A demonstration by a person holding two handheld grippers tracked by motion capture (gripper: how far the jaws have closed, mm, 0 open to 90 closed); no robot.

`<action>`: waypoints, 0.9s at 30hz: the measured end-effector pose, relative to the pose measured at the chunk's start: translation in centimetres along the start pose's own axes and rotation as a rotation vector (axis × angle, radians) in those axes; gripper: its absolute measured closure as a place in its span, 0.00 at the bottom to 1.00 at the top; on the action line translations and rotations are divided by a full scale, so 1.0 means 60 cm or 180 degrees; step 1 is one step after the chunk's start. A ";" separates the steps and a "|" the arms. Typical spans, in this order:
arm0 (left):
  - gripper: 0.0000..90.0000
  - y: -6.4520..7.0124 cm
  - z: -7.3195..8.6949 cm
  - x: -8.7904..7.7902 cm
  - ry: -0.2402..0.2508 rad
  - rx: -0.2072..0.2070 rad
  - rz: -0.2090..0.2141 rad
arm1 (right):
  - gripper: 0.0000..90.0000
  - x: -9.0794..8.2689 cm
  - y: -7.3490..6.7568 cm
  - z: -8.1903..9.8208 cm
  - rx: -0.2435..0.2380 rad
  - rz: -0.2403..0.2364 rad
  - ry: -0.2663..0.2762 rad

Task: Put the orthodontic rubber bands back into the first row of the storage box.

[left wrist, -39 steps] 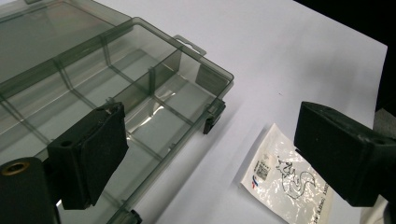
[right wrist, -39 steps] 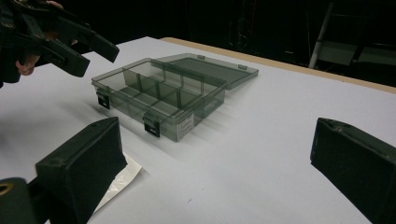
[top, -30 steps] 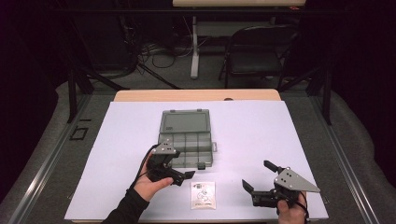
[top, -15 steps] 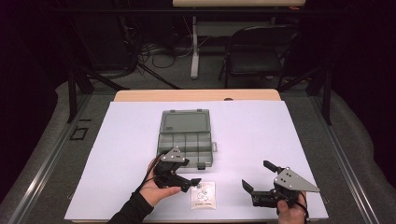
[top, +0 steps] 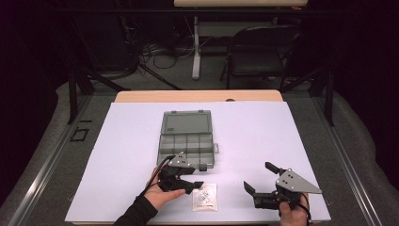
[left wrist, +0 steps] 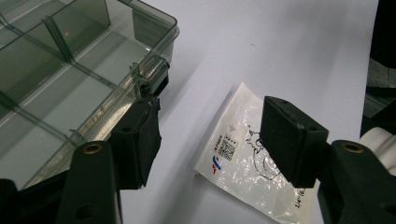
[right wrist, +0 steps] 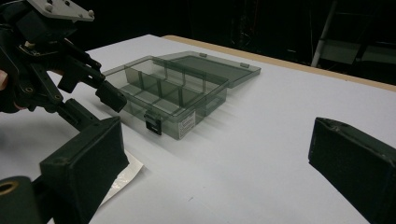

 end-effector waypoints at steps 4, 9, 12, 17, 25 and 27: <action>0.49 0.000 0.003 0.005 -0.0005 -0.0006 0.0034 | 0.04 0.001 0.000 0.000 -0.0002 -0.0005 -0.0010; 0.63 0.002 0.008 0.016 -0.0076 0.0019 0.0122 | 0.05 0.001 0.000 0.001 0.0000 -0.0006 -0.0017; 0.68 0.002 0.010 0.020 -0.0113 0.0038 0.0078 | 0.05 0.001 0.001 0.001 -0.0005 0.0002 -0.0017; 0.73 -0.001 0.013 0.026 -0.0135 0.0028 0.0095 | 0.06 0.001 0.000 0.001 -0.0001 0.0003 0.0009; 0.81 -0.001 0.018 0.033 -0.0194 0.0052 0.0100 | 0.06 0.001 0.001 0.001 -0.0009 -0.0005 -0.0007; 0.84 -0.001 0.019 0.034 -0.0220 0.0073 0.0095 | 0.06 0.002 0.000 0.001 0.0001 0.0000 0.0009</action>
Point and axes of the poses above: each handheld gripper's, and its own axes: x roughly forward along the jaws, z roughly out of its underside, y roughly to its right, the point moved 3 cm from there along x, roughly forward along the jaws, and after that the axes turned 3 degrees about x, right-handed, at the moved point
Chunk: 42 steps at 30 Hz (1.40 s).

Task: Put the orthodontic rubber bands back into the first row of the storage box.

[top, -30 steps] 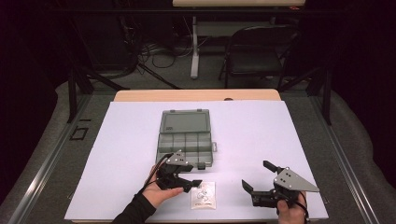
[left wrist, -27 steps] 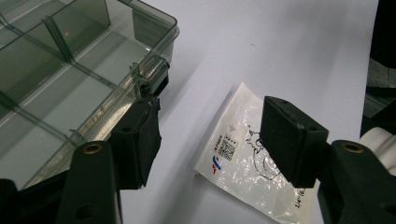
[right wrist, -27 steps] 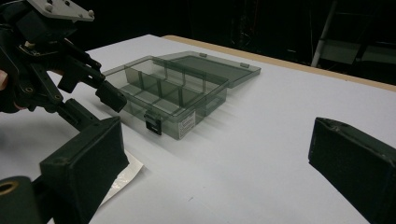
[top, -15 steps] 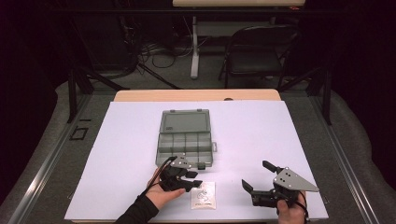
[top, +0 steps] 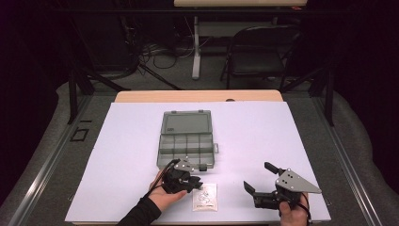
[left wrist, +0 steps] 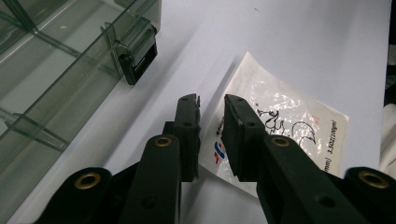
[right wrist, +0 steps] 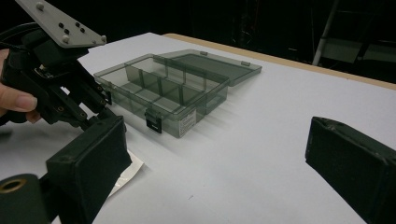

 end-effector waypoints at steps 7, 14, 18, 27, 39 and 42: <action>0.88 0.002 0.002 0.004 -0.0077 0.0108 -0.0015 | 0.06 0.000 0.001 0.000 -0.0001 0.0002 -0.0008; 0.94 0.002 0.004 0.005 -0.0121 0.0176 -0.0019 | 0.06 0.000 0.001 0.000 -0.0001 0.0003 -0.0007; 0.97 0.002 0.004 0.005 -0.0127 0.0197 0.0000 | 0.06 0.000 0.000 0.001 0.0010 0.0005 -0.0012; 0.98 0.002 0.004 0.005 -0.0127 0.0202 0.0009 | 0.06 0.000 0.001 0.001 0.0006 0.0003 -0.0012; 0.99 0.006 0.000 -0.011 -0.0063 0.0237 0.0033 | 0.06 -0.001 0.002 0.001 0.0006 0.0000 -0.0044; 0.99 0.008 -0.003 -0.021 0.0010 0.0250 0.0045 | 0.06 -0.001 0.001 0.001 0.0010 0.0011 -0.0033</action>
Point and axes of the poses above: each handheld gripper's, and its own axes: x roughly forward along the jaws, z roughly out of its underside, y roughly to its right, the point moved 3 cm from there along x, roughly forward along the jaws, and after that the axes turned 3 degrees about x, right-handed, at the moved point
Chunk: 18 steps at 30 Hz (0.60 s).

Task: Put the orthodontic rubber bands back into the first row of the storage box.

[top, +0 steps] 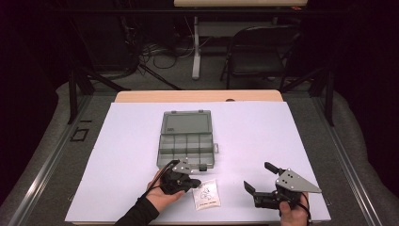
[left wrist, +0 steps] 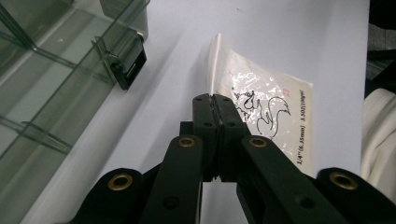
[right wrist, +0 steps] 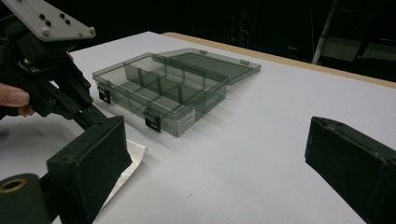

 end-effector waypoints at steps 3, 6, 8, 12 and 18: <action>0.99 0.002 -0.002 -0.008 0.0046 -0.0001 -0.0008 | 0.06 0.000 0.000 0.000 0.0001 -0.0011 -0.0004; 0.99 0.004 -0.006 -0.026 0.0123 0.0019 -0.0031 | 0.06 0.000 0.001 0.000 -0.0001 -0.0006 0.0009; 0.99 0.005 -0.009 -0.034 0.0181 0.0025 -0.0041 | 0.06 0.001 0.001 0.000 0.0002 -0.0007 0.0020; 0.99 0.008 -0.013 -0.050 0.0271 0.0047 -0.0069 | 0.06 0.001 0.001 0.000 0.0001 -0.0006 0.0015; 1.00 0.007 -0.020 -0.078 0.0417 0.0070 -0.0153 | 0.06 0.000 0.002 0.000 -0.0002 -0.0004 -0.0017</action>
Point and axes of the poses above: each handheld gripper's, and its own axes: x roughly forward along the jaws, z roughly out of its underside, y roughly to its right, the point moved 3 cm from there along x, roughly forward along the jaws, and after that the axes turned 3 degrees about x, right-handed, at the moved point
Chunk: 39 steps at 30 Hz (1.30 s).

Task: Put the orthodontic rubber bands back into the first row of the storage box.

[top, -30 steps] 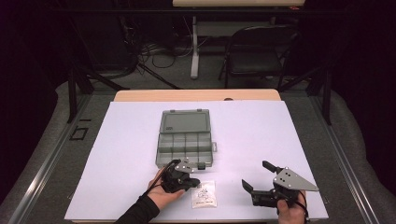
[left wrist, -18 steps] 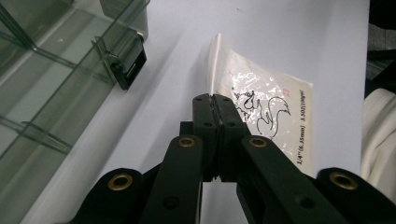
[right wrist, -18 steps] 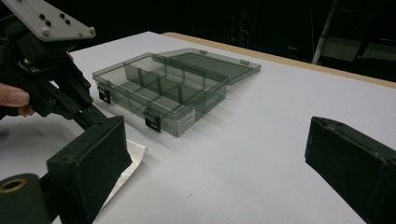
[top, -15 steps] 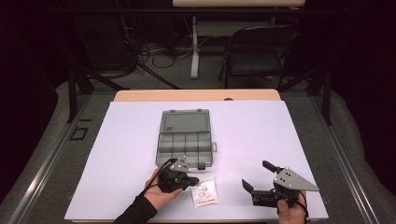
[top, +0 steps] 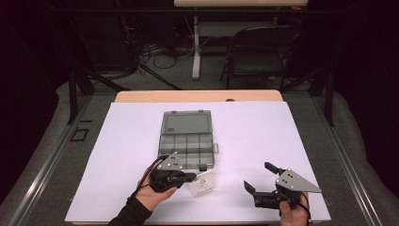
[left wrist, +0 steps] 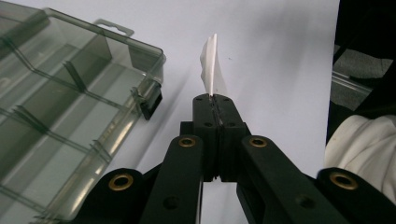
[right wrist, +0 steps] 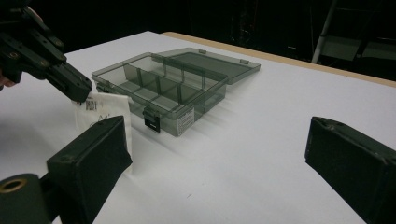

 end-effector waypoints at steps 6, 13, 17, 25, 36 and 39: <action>1.00 -0.011 -0.003 -0.025 0.0122 -0.0037 -0.0103 | 0.06 0.001 0.001 0.000 0.0009 -0.0005 -0.0004; 1.00 -0.026 -0.004 -0.053 0.0242 -0.0087 -0.0239 | 0.06 0.001 0.001 0.001 0.0014 0.0007 0.0008; 1.00 -0.037 -0.004 -0.075 0.0325 -0.0124 -0.0337 | 0.06 0.002 0.001 0.001 0.0013 0.0007 0.0011; 1.00 -0.051 -0.001 -0.098 0.0409 -0.0167 -0.0462 | 0.06 0.001 0.001 0.001 0.0011 0.0009 0.0005; 1.00 -0.074 -0.003 -0.117 0.0462 -0.0199 -0.0607 | 0.06 0.001 0.001 0.001 0.0010 0.0019 -0.0007; 1.00 -0.078 -0.007 -0.119 0.0467 -0.0200 -0.0622 | 0.06 0.001 0.002 0.001 0.0007 0.0017 -0.0011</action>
Point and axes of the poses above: each handheld gripper's, and its own axes: x roughly forward along the jaws, z roughly out of its underside, y roughly to its right, the point moved 3 cm from there along x, roughly forward along the jaws, and after that the axes turned 3 degrees about x, right-handed, at the moved point
